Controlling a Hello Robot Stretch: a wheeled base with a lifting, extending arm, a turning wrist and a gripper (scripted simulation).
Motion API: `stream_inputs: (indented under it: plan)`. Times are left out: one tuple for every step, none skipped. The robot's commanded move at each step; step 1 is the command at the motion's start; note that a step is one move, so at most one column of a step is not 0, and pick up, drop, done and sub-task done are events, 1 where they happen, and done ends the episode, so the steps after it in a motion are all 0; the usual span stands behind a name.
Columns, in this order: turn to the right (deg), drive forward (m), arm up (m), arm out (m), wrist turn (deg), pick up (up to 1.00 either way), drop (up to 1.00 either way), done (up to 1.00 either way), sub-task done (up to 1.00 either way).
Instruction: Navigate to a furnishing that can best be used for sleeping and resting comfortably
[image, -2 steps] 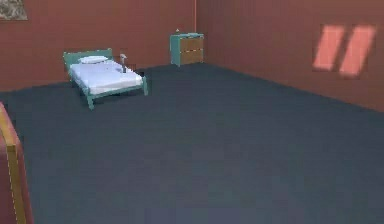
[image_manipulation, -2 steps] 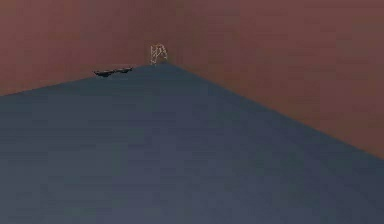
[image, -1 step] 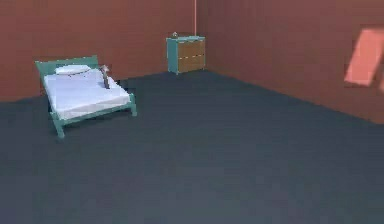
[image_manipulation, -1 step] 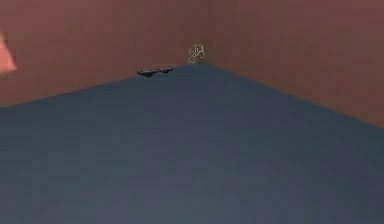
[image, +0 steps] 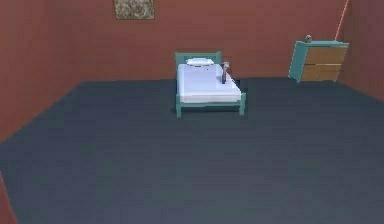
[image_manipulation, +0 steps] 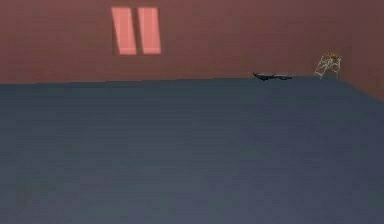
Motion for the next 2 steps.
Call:
stream_inputs:
  plan:
    - [0.0,0.65,0.0,0.0,0.0,0.0,0.0,0.0,0.0]
    - [-18.0,0.0,0.0,0.0,0.0,0.0,0.0,0.0,0.0]
